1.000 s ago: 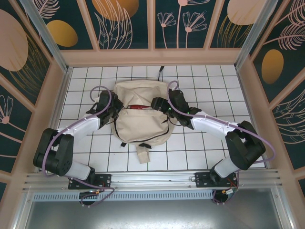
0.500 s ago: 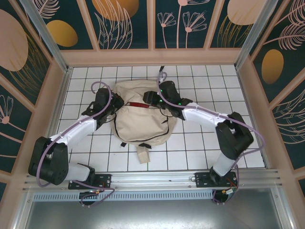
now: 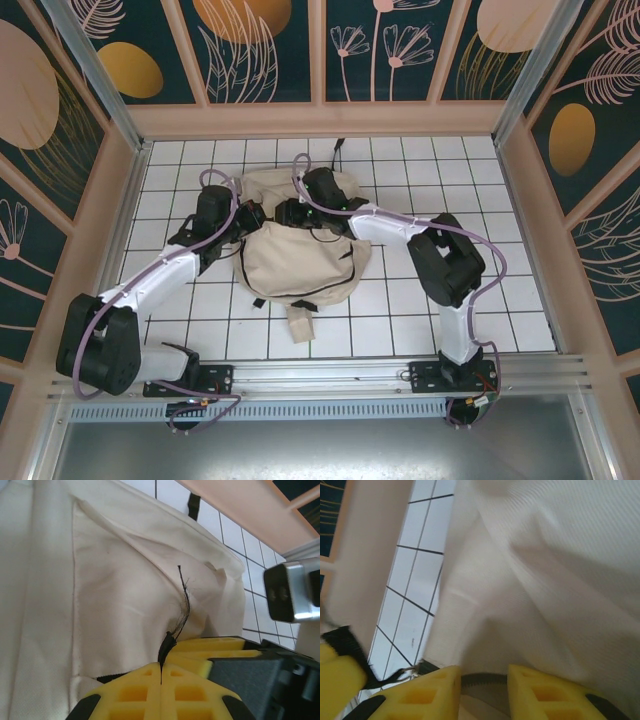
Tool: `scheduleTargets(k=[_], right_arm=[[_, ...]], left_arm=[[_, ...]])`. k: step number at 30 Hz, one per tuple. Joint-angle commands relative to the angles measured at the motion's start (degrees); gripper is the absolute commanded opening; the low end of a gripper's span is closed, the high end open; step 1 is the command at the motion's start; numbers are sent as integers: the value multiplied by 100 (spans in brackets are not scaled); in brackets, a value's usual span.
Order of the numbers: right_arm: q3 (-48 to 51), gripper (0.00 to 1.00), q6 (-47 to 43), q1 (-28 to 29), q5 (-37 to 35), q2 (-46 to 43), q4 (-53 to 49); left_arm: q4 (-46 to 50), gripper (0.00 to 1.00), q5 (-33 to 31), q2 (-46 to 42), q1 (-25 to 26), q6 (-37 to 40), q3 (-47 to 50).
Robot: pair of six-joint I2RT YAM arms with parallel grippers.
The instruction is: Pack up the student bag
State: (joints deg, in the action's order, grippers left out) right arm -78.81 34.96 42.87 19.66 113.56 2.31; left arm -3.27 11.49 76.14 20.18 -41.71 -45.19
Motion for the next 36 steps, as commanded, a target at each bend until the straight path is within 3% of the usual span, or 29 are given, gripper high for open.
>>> scheduleTargets(k=[1, 12, 18, 23, 24, 29, 36], right_arm=[[398, 30, -42, -61, -272, -370, -426], [1579, 30, -12, -516, -1089, -1972, -331], [2018, 34, -129, -772, -1062, -2525, -219], [1903, 38, -405, -675, -718, -2471, -237], [1869, 40, -418, -635, -718, -2447, -245], [1749, 47, -403, -509, -619, -2308, -212], [1406, 50, -323, -246, -879, -2063, -410]], left_arm=[[-451, 0, 633, -193, 101, 194, 100], [-765, 0, 918, 8, 832, 99, 4], [-758, 0, 905, 226, 992, 89, -198], [-114, 0, -146, 270, 988, 414, -441], [-17, 4, -237, 268, 994, 537, -460], [459, 47, -466, 127, 971, 988, -523], [589, 69, -305, -470, 384, 738, -313]])
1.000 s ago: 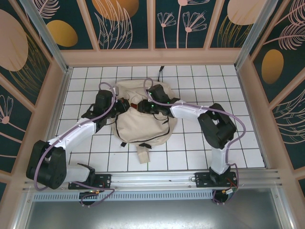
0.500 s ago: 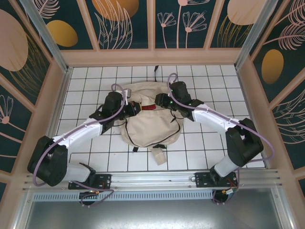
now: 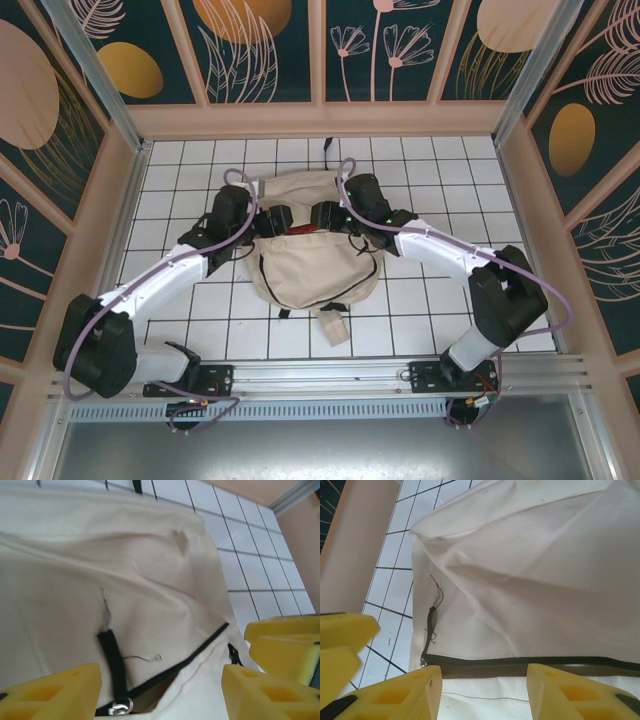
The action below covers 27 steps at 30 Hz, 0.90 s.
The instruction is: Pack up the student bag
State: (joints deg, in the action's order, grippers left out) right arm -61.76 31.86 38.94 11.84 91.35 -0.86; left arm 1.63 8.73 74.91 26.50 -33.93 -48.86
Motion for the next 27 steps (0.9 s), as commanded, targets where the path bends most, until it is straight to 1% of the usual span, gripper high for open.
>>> scheduleTargets(k=[1, 3, 7, 12, 14, 17, 19, 23, 27], right_arm=[[-382, 50, -4, 210, -129, 239, -137], [-633, 51, -32, 336, -206, 428, -266], [-1336, 51, -235, 636, -570, 917, -746], [-2197, 47, -359, 842, -1025, 1647, -1429], [-2517, 45, -427, 920, -1171, 1888, -1685], [-2958, 42, -569, 1057, -1430, 2189, -2055], [-3112, 40, -619, 1115, -1470, 2314, -2187], [-3407, 37, -670, 1192, -1583, 2573, -2464], [-3835, 37, -788, 1321, -1951, 2877, -2916]], left_arm=[[162, 72, -110, -427, -372, -136, 101], [298, 75, -246, -507, -568, -364, 184], [532, 74, -420, -416, -804, -838, 383], [459, 68, -113, -230, -1056, -1386, 776], [417, 66, 17, -177, -1055, -1450, 848], [235, 60, 379, -126, -1061, -1441, 917], [185, 57, 449, -120, -1060, -1435, 931], [282, 56, 281, -35, -1068, -1406, 918], [370, 55, 109, 50, -1075, -1445, 940]])
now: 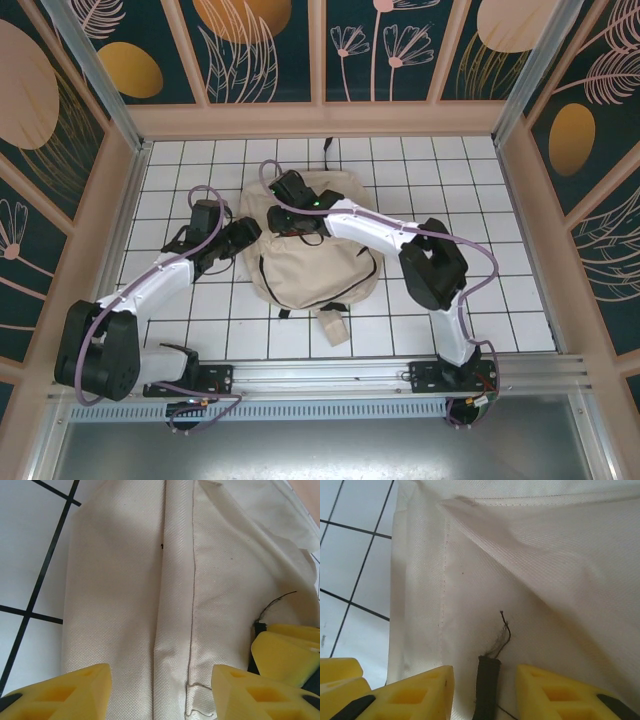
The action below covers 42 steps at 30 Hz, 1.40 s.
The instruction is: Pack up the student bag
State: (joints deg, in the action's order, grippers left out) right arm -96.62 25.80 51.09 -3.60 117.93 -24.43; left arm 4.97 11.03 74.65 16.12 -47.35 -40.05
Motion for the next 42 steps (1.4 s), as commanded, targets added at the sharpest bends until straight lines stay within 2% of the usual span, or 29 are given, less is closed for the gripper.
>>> scheduleTargets(k=[1, 7, 10, 12, 14, 26, 36, 39, 42], right_arm=[[-472, 37, -218, 145, -536, 294, -702], [-1057, 34, -218, 344, -1223, 667, -1405], [-1167, 29, -190, 423, -1457, 739, -1557], [-1185, 19, -161, 462, -1510, 737, -1583], [-1187, 12, -102, 483, -1620, 691, -1570], [-660, 0, 42, 499, -1602, -187, -536], [-73, 0, 56, 490, -1270, -595, -106], [9, 0, 63, 492, -1218, -652, -65], [111, 0, 57, 490, -1189, -726, 13]], left_arm=[[52, 55, -165, 87, -44, -115, 68], [109, 56, -273, 48, -63, -130, 68], [163, 57, -322, 15, -72, -145, 59], [178, 57, -319, 1, -78, -135, 51], [171, 58, -282, -12, -74, -134, 42], [22, 58, 331, -142, -78, 45, -68], [-189, 56, 751, 642, -74, 313, -373], [-155, 53, 764, 861, -81, 349, -493], [-163, 45, 863, 1027, -81, 380, -568]])
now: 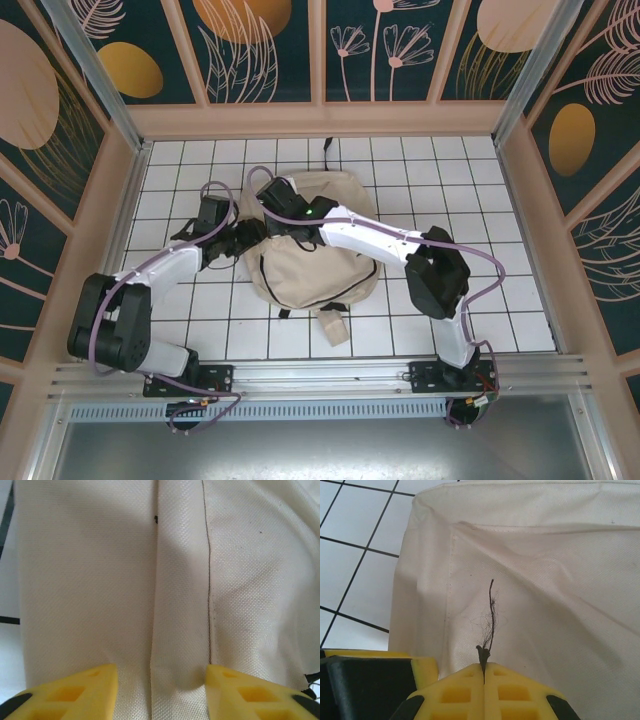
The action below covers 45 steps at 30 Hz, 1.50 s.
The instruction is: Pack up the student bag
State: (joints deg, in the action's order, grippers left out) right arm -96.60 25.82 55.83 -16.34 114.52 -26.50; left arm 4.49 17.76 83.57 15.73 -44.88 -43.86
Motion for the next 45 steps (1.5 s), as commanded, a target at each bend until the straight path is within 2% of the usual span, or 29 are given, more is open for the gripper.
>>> scheduleTargets(k=[1, 7, 9, 10, 19, 26, 32, 34, 40, 41, 43, 45], right_arm=[[159, 0, 50, 17, 101, -426, 260], [340, 0, 88, 6, -43, -585, 302], [402, 0, 129, 5, -218, -644, 262], [434, 0, 156, -7, -337, -677, 226], [552, 0, 663, -170, -1472, -848, -349], [563, 0, 860, -256, -1917, -920, -547], [570, 0, 1003, -351, -1984, -914, -673], [674, 0, 819, -363, -1700, -923, -450], [1059, 0, -30, -361, 207, -954, 685], [1142, 0, -114, -358, 495, -967, 887], [1236, 0, -199, -371, 857, -1006, 1164], [1290, 0, -260, -421, 1198, -1033, 1376]], left_arm=[[-120, 41, 210, 187, -32, 132, -214], [34, 9, -124, 375, -35, 68, -321], [128, 1, -350, 349, -35, 49, -339], [156, 0, -425, 315, -41, 45, -341], [455, 0, -958, 3, -40, 23, -308], [509, 0, -1063, -8, -36, 32, -308], [501, 0, -1086, 2, -39, 23, -264], [491, 0, -1066, -7, -42, 19, -259], [520, 0, -923, -181, -38, 145, -323], [549, 4, -947, -243, -40, 147, -325], [656, 30, -1034, -369, -41, 206, -351], [745, 39, -970, -540, -35, 324, -361]])
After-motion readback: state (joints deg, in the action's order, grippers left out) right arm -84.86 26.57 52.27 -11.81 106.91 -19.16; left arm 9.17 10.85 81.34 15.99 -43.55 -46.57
